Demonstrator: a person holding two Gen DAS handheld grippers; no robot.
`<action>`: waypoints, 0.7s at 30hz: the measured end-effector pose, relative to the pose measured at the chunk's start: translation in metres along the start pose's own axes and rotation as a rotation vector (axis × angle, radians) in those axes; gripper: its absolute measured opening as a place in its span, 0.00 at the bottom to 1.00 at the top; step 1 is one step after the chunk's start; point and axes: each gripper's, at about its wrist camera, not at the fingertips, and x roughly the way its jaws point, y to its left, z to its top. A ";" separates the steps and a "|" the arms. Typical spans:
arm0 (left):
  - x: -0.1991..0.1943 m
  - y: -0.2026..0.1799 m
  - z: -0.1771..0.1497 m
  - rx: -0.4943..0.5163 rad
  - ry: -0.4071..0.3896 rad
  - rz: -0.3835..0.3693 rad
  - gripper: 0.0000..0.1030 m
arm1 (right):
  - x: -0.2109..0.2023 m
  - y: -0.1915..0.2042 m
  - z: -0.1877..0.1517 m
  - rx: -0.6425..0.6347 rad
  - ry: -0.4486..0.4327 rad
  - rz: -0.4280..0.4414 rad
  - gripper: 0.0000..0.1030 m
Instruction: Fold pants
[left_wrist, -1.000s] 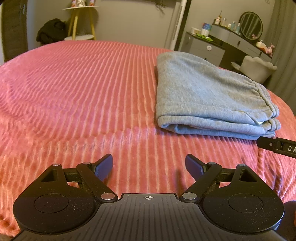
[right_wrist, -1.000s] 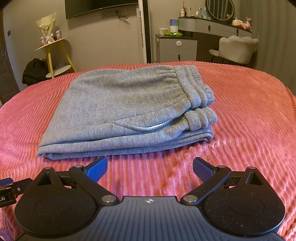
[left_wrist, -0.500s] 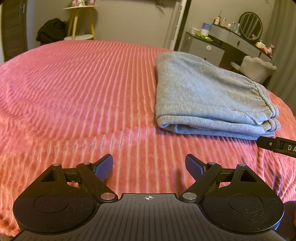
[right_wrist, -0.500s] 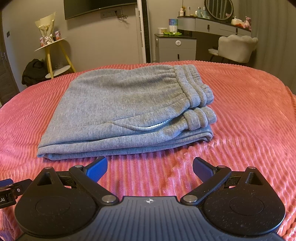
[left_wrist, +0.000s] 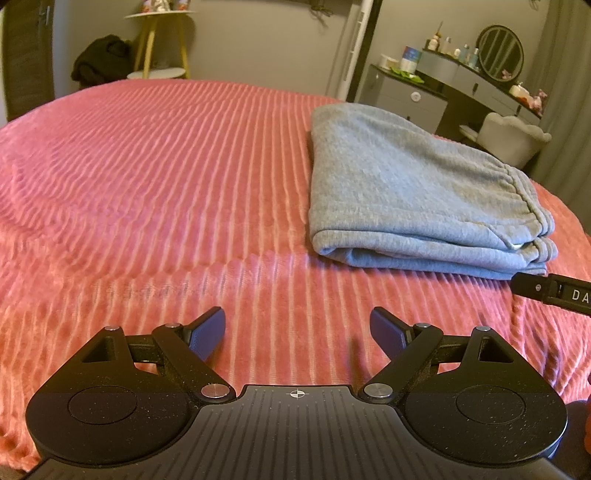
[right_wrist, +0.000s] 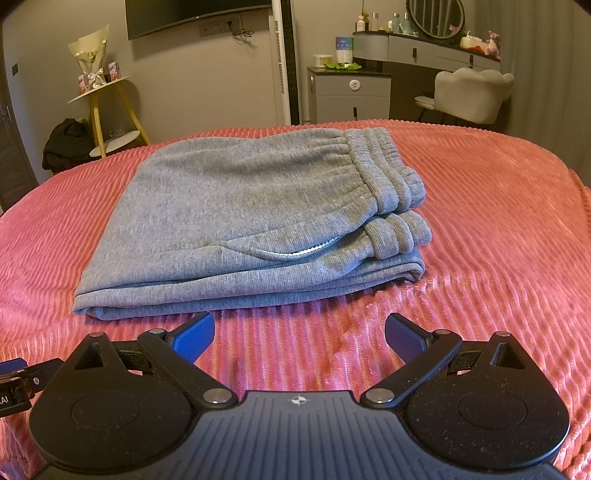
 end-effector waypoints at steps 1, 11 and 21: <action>0.000 0.000 0.000 0.000 -0.001 0.000 0.87 | 0.000 0.000 0.000 0.000 0.000 0.000 0.96; -0.001 0.001 0.000 -0.003 -0.001 -0.005 0.87 | 0.000 0.000 0.000 0.000 0.000 0.000 0.96; -0.002 0.003 0.001 -0.026 0.000 -0.004 0.87 | 0.001 -0.001 -0.001 0.008 0.001 -0.001 0.96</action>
